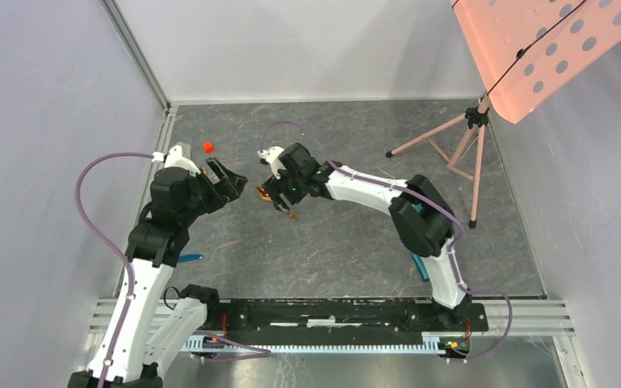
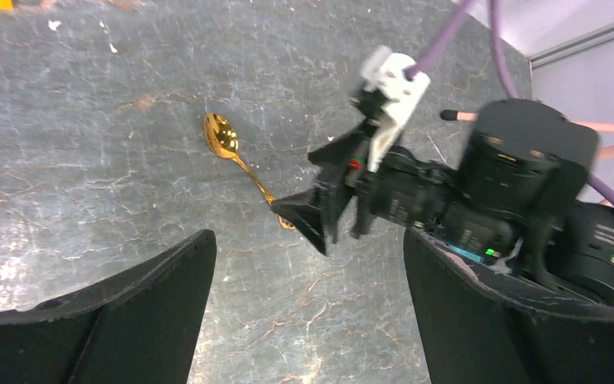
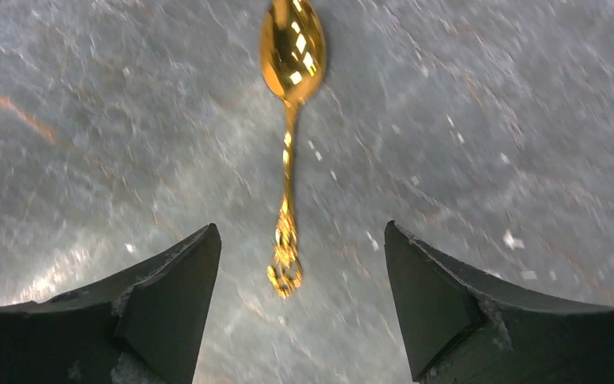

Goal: Fold the napkin into a case and place the utensils inside
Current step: Pick up the spoon from the center of the board.

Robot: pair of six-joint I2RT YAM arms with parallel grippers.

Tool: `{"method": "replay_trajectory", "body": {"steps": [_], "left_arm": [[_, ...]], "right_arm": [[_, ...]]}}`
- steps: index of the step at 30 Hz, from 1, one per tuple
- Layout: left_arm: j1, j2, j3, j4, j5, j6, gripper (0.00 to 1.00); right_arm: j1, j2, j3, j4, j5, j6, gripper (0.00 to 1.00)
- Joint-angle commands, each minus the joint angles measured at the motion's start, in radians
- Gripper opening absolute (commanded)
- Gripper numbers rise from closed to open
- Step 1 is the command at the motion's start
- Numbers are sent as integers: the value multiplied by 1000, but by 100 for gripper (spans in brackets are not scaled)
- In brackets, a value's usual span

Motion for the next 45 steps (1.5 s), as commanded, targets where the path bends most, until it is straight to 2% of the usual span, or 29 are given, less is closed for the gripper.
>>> {"method": "replay_trajectory", "body": {"steps": [1,9,13,17,22,25,33,40,45], "left_arm": [[1,-61,32,-93,-38,105,93],[0,-108,13,-112,4,115,93],[1,-115,12,-105,22,108,92],[1,-114,20,-106,33,107,92],[1,-123,29,-114,28,106,92],[1,-125,34,-123,25,108,92],[1,-131,49,-141,28,112,92],[1,-141,37,-149,25,115,92],[1,-137,30,-151,35,115,92]], "right_arm": [[54,114,198,-62,83,-3,81],[98,255,345,-51,152,22,88],[110,317,412,-43,213,22,88],[110,358,454,-27,246,25,84],[108,407,513,-22,256,24,74],[104,427,518,-15,256,28,72],[90,442,502,2,218,38,56],[88,409,484,9,218,34,45],[82,322,443,26,212,42,36]]}}
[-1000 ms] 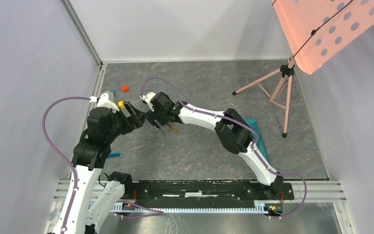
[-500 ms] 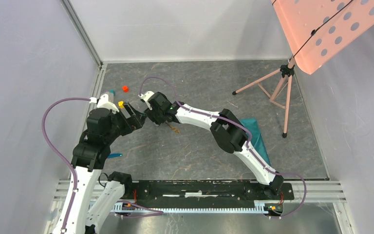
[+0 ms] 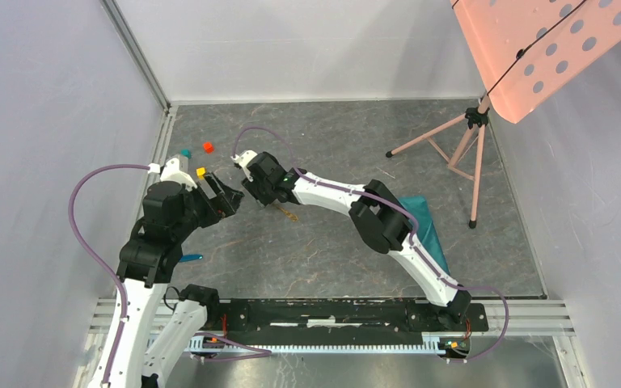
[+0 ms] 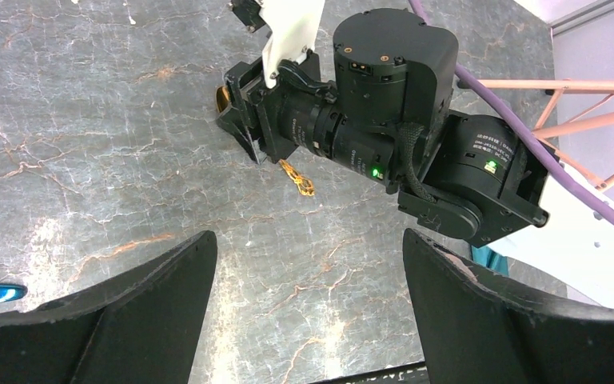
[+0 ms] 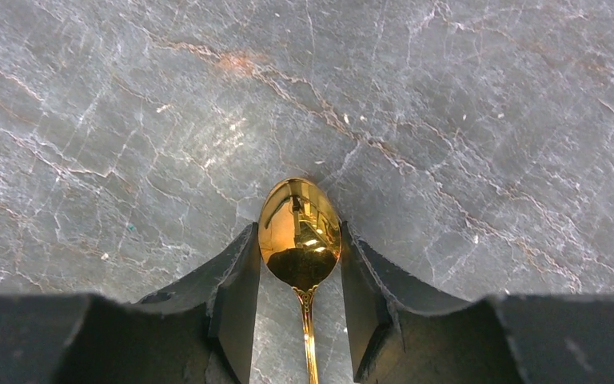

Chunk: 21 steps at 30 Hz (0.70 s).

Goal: Fold the napkin into a case and place the utensils inside
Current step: Pick up the spoon from the center of the board.

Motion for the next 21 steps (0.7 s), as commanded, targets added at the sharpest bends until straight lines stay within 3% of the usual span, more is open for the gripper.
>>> {"method": "replay_trajectory", "body": {"steps": [1,9,13,17,21], "left_arm": [[0,-4,19,2,26,44,92],[0,-24,-30,35,64,25,92],[1,-3,-100,124,199,-21,92],[-10,87,-267,433,511,-203,90],[-97,191,-419,802,587,-411,90]], "right_arm": [[-20,-111,-39,38,2,8,35],[-79,-353,-261,37,-74,29,26],[-108,-513,-436,14,-46,1,24],[-148,-680,-595,-33,2,-17,23],[-222,-860,-767,-68,60,-31,22]]}}
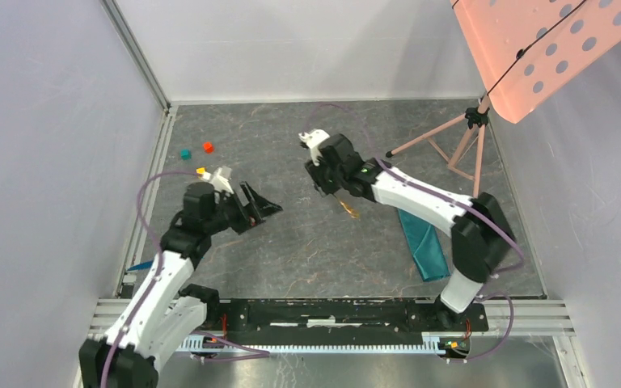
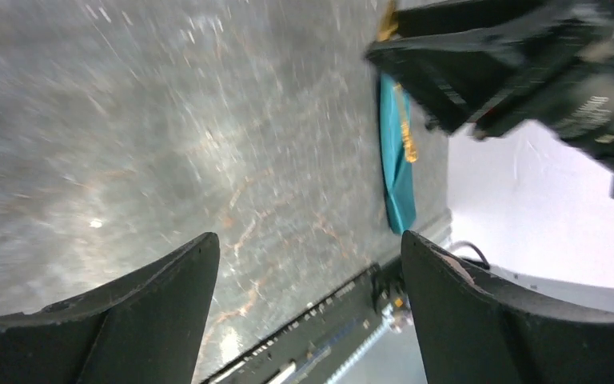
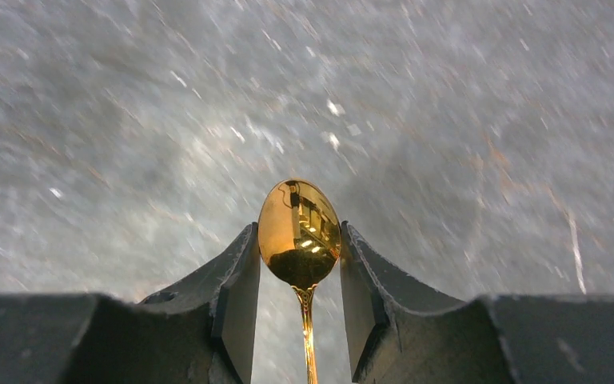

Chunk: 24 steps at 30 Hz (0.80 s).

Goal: Fold the napkin into a case and place the utensils inside
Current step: Pick up the spoon from the center of the board, then insert the spoon into the folded napkin.

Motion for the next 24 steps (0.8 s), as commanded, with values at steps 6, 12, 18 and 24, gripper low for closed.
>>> {"method": "replay_trajectory", "body": {"steps": [6,12,18,24], "left_arm": [[-316,364,-36,584,107,-240,87],[-447,569,17,769,102,-309,81],[-468,568,33,739,101,-299,81],[-469,512,41,667,74,-263,81]], "right_arm": [[-233,-396,-454,11,159,-59,22],[-437,-548,-709,219,138,-63,21],[-514,-528,-780,331,64,-70,20],[-540,-465,-772,411,26,-55,20]]}}
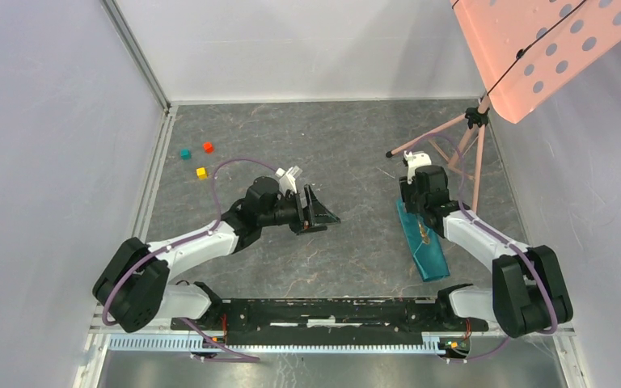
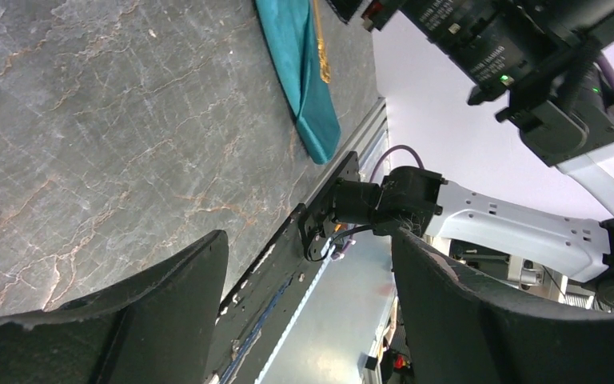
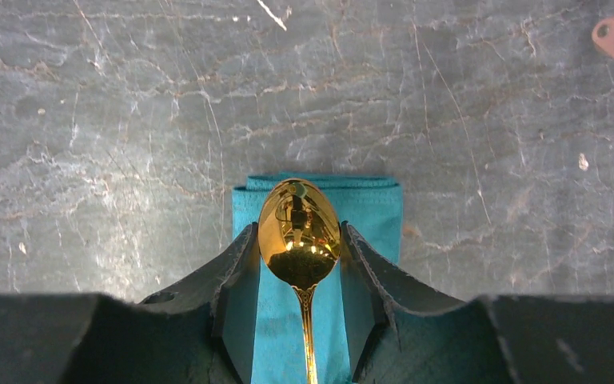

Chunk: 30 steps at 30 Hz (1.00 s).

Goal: Fold the napkin into a case and place the utensils inside
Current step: Insert the spoon into the folded napkin.

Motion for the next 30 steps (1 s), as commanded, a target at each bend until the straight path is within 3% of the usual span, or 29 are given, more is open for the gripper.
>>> {"method": "replay_trajectory", "body": {"steps": [1,9,21,30], "left_arm": [[-4,-60,41,-7,-10,8,81],[-4,-104,22,-34,-15,16,81],[-2,-91,33,-39,-7,24,82],[-3,-108,22,-37,-11,24,82]], "right_arm": [[-14,46,3,155,-48,8,20],[-17,51,-79,319,-69,22,20],[-24,90,-85,355,-102,33,20],[-25,-4,-153,309,-98,54,20]]}}
